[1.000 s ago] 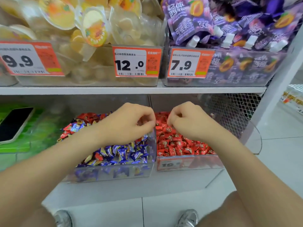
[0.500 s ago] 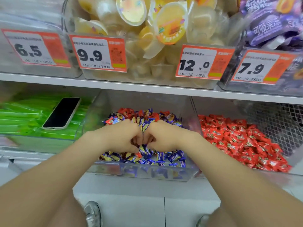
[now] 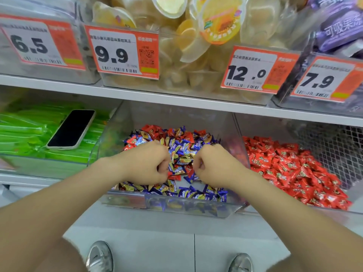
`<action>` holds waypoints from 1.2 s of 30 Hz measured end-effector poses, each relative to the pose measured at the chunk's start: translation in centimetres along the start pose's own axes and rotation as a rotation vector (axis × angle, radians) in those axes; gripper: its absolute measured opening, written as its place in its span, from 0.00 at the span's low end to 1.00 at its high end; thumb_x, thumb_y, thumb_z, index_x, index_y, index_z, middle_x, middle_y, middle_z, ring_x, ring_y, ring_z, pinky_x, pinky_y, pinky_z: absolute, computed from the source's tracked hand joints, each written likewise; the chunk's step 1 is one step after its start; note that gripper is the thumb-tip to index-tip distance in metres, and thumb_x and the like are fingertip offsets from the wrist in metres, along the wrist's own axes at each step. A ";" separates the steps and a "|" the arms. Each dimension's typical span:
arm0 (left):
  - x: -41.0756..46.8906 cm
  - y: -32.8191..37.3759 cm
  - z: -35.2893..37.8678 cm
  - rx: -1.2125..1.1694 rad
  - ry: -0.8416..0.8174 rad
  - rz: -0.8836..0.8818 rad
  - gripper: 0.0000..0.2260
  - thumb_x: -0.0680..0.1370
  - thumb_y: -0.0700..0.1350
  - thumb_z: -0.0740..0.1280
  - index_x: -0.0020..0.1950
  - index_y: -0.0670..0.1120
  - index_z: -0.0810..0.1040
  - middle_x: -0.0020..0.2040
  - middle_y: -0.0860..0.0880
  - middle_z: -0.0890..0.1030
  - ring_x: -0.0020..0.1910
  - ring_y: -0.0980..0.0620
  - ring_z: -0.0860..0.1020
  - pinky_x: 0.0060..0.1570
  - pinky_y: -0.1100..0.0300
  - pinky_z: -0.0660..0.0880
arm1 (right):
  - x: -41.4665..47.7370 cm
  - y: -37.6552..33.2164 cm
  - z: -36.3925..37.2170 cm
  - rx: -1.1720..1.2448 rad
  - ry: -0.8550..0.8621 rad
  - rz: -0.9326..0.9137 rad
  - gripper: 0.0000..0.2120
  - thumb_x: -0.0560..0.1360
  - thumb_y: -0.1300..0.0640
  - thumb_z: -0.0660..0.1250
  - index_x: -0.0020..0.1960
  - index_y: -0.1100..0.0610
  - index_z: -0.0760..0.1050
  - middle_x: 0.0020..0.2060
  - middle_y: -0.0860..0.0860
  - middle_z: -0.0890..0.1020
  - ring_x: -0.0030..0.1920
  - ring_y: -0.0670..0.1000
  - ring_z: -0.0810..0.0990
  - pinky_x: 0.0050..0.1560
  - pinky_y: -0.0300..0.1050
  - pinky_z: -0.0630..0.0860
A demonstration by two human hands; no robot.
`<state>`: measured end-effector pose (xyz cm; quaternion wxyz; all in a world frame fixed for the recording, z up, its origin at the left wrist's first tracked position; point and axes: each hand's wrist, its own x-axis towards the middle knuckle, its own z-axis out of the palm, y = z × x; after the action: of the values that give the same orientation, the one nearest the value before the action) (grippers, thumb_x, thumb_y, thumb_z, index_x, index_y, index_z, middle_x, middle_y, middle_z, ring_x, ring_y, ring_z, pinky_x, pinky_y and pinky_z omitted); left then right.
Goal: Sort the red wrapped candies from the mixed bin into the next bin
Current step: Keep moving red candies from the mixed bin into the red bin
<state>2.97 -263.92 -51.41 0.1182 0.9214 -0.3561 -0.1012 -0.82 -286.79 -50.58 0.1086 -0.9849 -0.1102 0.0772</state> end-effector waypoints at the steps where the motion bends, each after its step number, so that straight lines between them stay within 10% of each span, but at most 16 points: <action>1: 0.0 0.3 -0.4 -0.064 0.040 -0.019 0.10 0.72 0.48 0.68 0.33 0.48 0.73 0.37 0.50 0.82 0.44 0.50 0.81 0.48 0.55 0.75 | 0.2 -0.1 0.2 -0.010 0.074 0.025 0.09 0.73 0.65 0.67 0.43 0.56 0.85 0.36 0.52 0.86 0.42 0.54 0.85 0.45 0.51 0.84; 8: 0.9 0.8 -1.9 -0.152 0.336 -0.160 0.07 0.72 0.46 0.69 0.44 0.50 0.71 0.35 0.51 0.78 0.38 0.49 0.77 0.41 0.49 0.77 | 3.3 -0.6 0.2 0.044 0.253 0.077 0.06 0.77 0.69 0.65 0.53 0.62 0.74 0.49 0.61 0.82 0.42 0.61 0.75 0.40 0.53 0.72; 15: 3.2 -3.1 -2.5 -0.085 0.383 -0.320 0.16 0.73 0.36 0.63 0.57 0.51 0.78 0.53 0.47 0.81 0.51 0.42 0.81 0.54 0.46 0.81 | 7.8 -0.6 1.2 0.092 0.173 0.047 0.32 0.77 0.70 0.64 0.79 0.55 0.66 0.65 0.62 0.79 0.59 0.66 0.81 0.55 0.57 0.80; 24: 5.5 -6.1 -1.4 -0.138 0.130 -0.392 0.28 0.83 0.35 0.60 0.82 0.48 0.62 0.77 0.42 0.72 0.71 0.40 0.74 0.68 0.49 0.75 | 8.6 -0.4 0.5 0.032 -0.043 0.137 0.26 0.81 0.49 0.72 0.74 0.59 0.72 0.70 0.57 0.76 0.69 0.60 0.76 0.64 0.50 0.75; 29: 5.7 -5.4 -1.4 -0.176 0.064 -0.302 0.26 0.84 0.49 0.67 0.81 0.49 0.66 0.79 0.47 0.70 0.75 0.45 0.70 0.71 0.56 0.68 | 7.9 -0.2 -1.1 0.177 0.001 0.193 0.18 0.80 0.45 0.72 0.67 0.51 0.79 0.63 0.53 0.82 0.61 0.57 0.81 0.57 0.45 0.77; 33: 5.1 -4.9 -1.7 -0.220 0.021 -0.274 0.22 0.81 0.49 0.71 0.75 0.53 0.71 0.71 0.53 0.73 0.53 0.53 0.76 0.46 0.69 0.71 | 7.3 0.5 -2.1 0.434 0.002 0.243 0.12 0.80 0.48 0.73 0.60 0.53 0.83 0.55 0.51 0.87 0.55 0.56 0.85 0.57 0.50 0.83; 36: 4.8 -4.5 -1.9 -0.224 0.004 -0.219 0.18 0.80 0.52 0.72 0.69 0.57 0.76 0.70 0.55 0.74 0.62 0.53 0.76 0.59 0.62 0.72 | 6.8 0.9 -2.2 0.787 -0.049 0.281 0.06 0.84 0.58 0.67 0.59 0.58 0.80 0.53 0.57 0.87 0.51 0.55 0.89 0.58 0.52 0.85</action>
<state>9.82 -263.70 -51.42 0.2094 0.9359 -0.2400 -0.1508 6.32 -286.49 -49.53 0.4624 -0.8716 0.0604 0.1511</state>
